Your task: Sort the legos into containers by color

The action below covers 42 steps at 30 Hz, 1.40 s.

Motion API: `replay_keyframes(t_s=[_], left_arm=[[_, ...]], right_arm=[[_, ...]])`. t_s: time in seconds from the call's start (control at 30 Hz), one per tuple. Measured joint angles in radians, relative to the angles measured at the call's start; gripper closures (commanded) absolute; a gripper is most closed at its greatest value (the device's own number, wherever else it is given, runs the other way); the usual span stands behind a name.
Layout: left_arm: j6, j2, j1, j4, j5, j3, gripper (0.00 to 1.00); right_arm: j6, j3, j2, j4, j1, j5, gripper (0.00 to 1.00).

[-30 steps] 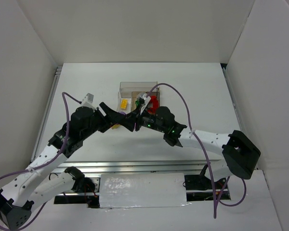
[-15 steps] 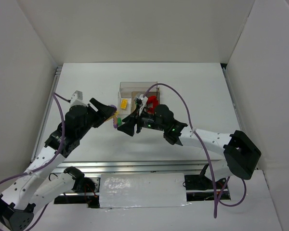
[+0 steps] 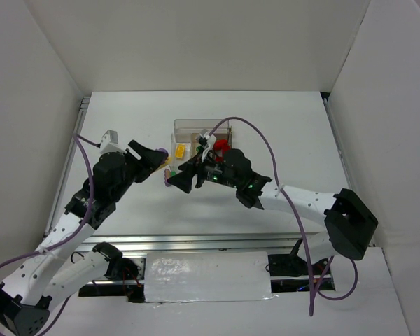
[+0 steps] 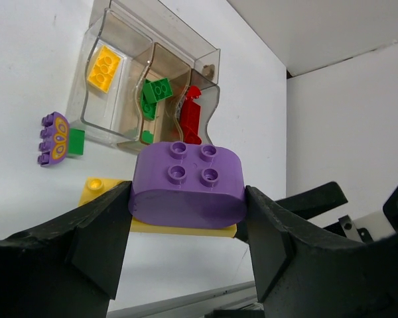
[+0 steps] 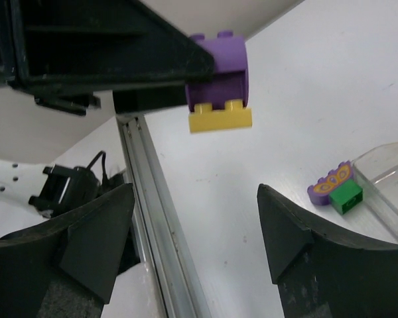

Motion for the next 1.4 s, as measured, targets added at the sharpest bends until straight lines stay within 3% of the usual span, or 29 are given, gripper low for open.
replay_keyframes(t_s=[0.27, 0.37, 0.4, 0.63, 0.7, 0.73, 1.0, 1.3, 1.4], left_arm=[[-0.004, 0.005, 0.0, 0.024, 0.048, 0.0, 1.0], [-0.005, 0.005, 0.0, 0.025, 0.062, 0.0, 1.0], [-0.005, 0.005, 0.0, 0.026, 0.066, 0.0, 1.0], [-0.004, 0.004, 0.0, 0.025, 0.081, 0.0, 1.0], [-0.007, 0.003, 0.0, 0.022, 0.079, 0.0, 1.0], [-0.005, 0.003, 0.0, 0.02, 0.08, 0.0, 1.0], [-0.003, 0.005, -0.003, -0.006, 0.087, 0.0, 1.0], [-0.001, 0.023, -0.026, -0.086, 0.19, 0.057, 1.0], [0.043, 0.011, 0.019, -0.086, 0.076, 0.079, 1.0]], right_arm=[[-0.003, 0.119, 0.097, 0.015, 0.0, 0.018, 0.18], [-0.011, 0.149, 0.13, 0.014, 0.0, 0.012, 0.25], [-0.014, 0.158, 0.139, 0.014, 0.0, 0.01, 0.33], [-0.04, 0.173, 0.165, 0.015, -0.003, -0.003, 0.57], [-0.055, 0.171, 0.166, 0.017, -0.004, -0.007, 0.81], [-0.06, 0.166, 0.166, 0.021, -0.004, -0.008, 0.99], [-0.069, 0.121, 0.159, 0.066, -0.012, -0.026, 1.0], [-0.119, -0.002, 0.079, 0.15, -0.076, -0.193, 1.0], [-0.109, -0.059, 0.037, 0.098, -0.135, -0.228, 1.0]])
